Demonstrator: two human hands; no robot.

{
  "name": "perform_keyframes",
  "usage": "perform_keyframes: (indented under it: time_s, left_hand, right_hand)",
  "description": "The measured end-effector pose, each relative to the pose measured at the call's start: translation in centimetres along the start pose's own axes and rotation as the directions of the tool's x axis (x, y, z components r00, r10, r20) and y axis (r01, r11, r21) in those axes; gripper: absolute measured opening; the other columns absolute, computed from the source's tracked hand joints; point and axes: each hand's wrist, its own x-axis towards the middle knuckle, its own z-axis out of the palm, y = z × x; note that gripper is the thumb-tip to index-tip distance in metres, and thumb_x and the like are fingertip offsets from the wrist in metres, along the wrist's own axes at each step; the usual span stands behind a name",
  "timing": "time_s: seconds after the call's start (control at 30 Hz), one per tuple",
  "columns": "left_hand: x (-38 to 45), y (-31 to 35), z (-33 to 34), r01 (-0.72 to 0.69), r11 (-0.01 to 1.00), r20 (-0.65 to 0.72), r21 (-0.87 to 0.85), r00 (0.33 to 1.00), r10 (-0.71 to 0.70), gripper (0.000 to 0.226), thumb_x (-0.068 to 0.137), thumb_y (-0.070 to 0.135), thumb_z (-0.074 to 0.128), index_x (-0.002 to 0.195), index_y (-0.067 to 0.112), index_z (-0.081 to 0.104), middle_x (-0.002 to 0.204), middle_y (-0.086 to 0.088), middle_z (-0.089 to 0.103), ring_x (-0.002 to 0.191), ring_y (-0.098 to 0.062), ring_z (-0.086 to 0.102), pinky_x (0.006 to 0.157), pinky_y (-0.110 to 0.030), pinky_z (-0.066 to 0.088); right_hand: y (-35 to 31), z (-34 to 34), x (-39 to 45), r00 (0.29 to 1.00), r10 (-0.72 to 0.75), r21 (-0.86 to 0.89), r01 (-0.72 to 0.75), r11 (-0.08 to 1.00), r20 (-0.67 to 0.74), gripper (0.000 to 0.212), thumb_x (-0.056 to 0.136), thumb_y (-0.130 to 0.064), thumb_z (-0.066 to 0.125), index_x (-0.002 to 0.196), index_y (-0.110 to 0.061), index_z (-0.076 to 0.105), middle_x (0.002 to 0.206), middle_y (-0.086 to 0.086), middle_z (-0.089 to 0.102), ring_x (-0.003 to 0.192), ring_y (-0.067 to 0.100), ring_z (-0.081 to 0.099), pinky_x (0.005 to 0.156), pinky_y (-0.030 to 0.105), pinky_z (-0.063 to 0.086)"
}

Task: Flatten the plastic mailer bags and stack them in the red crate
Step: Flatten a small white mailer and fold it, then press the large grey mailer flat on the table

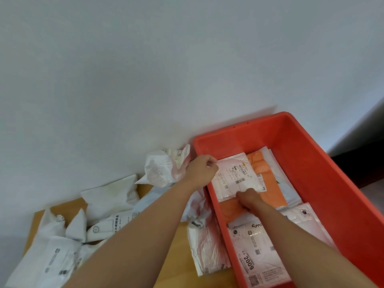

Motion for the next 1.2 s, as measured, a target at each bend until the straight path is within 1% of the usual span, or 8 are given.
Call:
perform_keyframes:
  time_s: [0.17, 0.37, 0.6, 0.7, 0.87, 0.93, 1.03, 1.2]
  left_hand:
    - [-0.6, -0.5, 0.3, -0.030, 0.992, 0.023, -0.125, 0.999, 0.034, 0.020, 0.090, 0.015, 0.059, 0.107, 0.021, 0.066, 0.108, 0.009, 0.058, 0.107, -0.012, 0.059, 0.092, -0.025, 0.045]
    - [-5.1, -4.5, 0.7, -0.260, 0.962, -0.387, -0.080, 0.898, 0.210, 0.025, 0.088, 0.021, 0.047, 0.104, 0.014, 0.064, 0.104, 0.004, 0.057, 0.093, -0.011, 0.056, 0.082, -0.025, 0.047]
    - [-10.7, -13.5, -2.1, -0.108, 0.994, -0.435, 0.013, 0.894, 0.103, 0.041, 0.085, 0.030, 0.037, 0.109, 0.011, 0.064, 0.104, -0.003, 0.061, 0.090, -0.018, 0.059, 0.076, -0.036, 0.053]
    - [-13.3, -17.6, -4.2, 0.033, 0.999, -0.441, 0.001, 0.897, -0.029, 0.039, 0.086, 0.027, 0.037, 0.109, 0.010, 0.064, 0.107, -0.005, 0.060, 0.094, -0.021, 0.058, 0.076, -0.037, 0.051]
    - [-17.7, -25.0, -6.5, 0.153, 0.987, -0.408, -0.049, 0.899, -0.160, 0.025, 0.093, 0.015, 0.048, 0.114, 0.011, 0.061, 0.113, -0.003, 0.056, 0.096, -0.020, 0.057, 0.082, -0.036, 0.050]
    - [-18.4, -25.9, -6.7, 0.175, 0.983, -0.371, -0.063, 0.910, -0.186, 0.025, 0.095, 0.016, 0.048, 0.117, 0.014, 0.059, 0.115, 0.001, 0.055, 0.095, -0.016, 0.057, 0.084, -0.033, 0.049]
    - [-20.1, -28.4, -7.5, 0.187, 0.980, -0.356, -0.061, 0.913, -0.197, 0.023, 0.096, 0.021, 0.047, 0.116, 0.018, 0.059, 0.111, 0.007, 0.055, 0.092, -0.011, 0.056, 0.080, -0.025, 0.046]
    - [-22.8, -30.5, -9.2, 0.185, 0.978, -0.333, -0.100, 0.920, -0.208, 0.017, 0.097, 0.019, 0.049, 0.109, 0.018, 0.061, 0.099, 0.008, 0.056, 0.082, -0.009, 0.052, 0.075, -0.023, 0.043]
  right_hand:
    - [-3.8, -3.2, -3.7, 0.965, -0.198, 0.017, 0.204, 0.979, -0.171, 0.026, 0.096, -0.021, 0.051, 0.093, 0.000, 0.067, 0.070, 0.014, 0.068, 0.064, 0.030, 0.063, 0.060, 0.033, 0.047]
    - [-10.6, -3.2, -11.2, 0.791, -0.525, 0.085, 0.575, 0.814, -0.315, 0.013, 0.096, -0.010, 0.050, 0.095, -0.010, 0.063, 0.070, 0.007, 0.064, 0.059, 0.019, 0.057, 0.049, 0.023, 0.044]
    - [-15.3, 5.4, -17.9, 0.440, -0.892, -0.207, 0.867, 0.453, -0.105, 0.013, 0.092, -0.013, 0.057, 0.095, -0.015, 0.070, 0.065, -0.001, 0.066, 0.058, 0.017, 0.059, 0.059, 0.033, 0.046]
    - [-16.0, 10.3, -19.6, 0.385, -0.919, -0.282, 0.894, 0.348, 0.084, 0.010, 0.094, -0.014, 0.059, 0.096, -0.014, 0.069, 0.058, -0.001, 0.061, 0.049, 0.012, 0.052, 0.056, 0.032, 0.043]
    - [-13.1, 18.3, -17.9, 0.482, -0.843, -0.584, 0.765, 0.272, 0.239, 0.027, 0.093, -0.023, 0.055, 0.067, -0.017, 0.053, 0.063, -0.004, 0.053, 0.061, 0.015, 0.051, 0.058, 0.037, 0.042]
    - [-10.6, 18.7, -16.3, 0.581, -0.791, -0.776, 0.583, 0.239, 0.193, 0.022, 0.089, -0.033, 0.065, 0.091, -0.011, 0.065, 0.093, 0.009, 0.064, 0.085, 0.028, 0.060, 0.067, 0.039, 0.049]
    - [-7.5, 20.4, -14.9, 0.686, -0.717, -0.872, 0.420, 0.252, 0.123, 0.069, 0.070, -0.042, 0.084, 0.123, -0.008, 0.056, 0.123, 0.024, 0.058, 0.095, 0.041, 0.061, 0.066, 0.046, 0.055]
    - [-7.9, 21.5, -14.6, 0.694, -0.719, -0.910, 0.322, 0.261, 0.039, 0.065, 0.094, -0.047, 0.057, 0.149, -0.023, 0.034, 0.147, 0.011, 0.041, 0.119, 0.033, 0.049, 0.090, 0.045, 0.046]
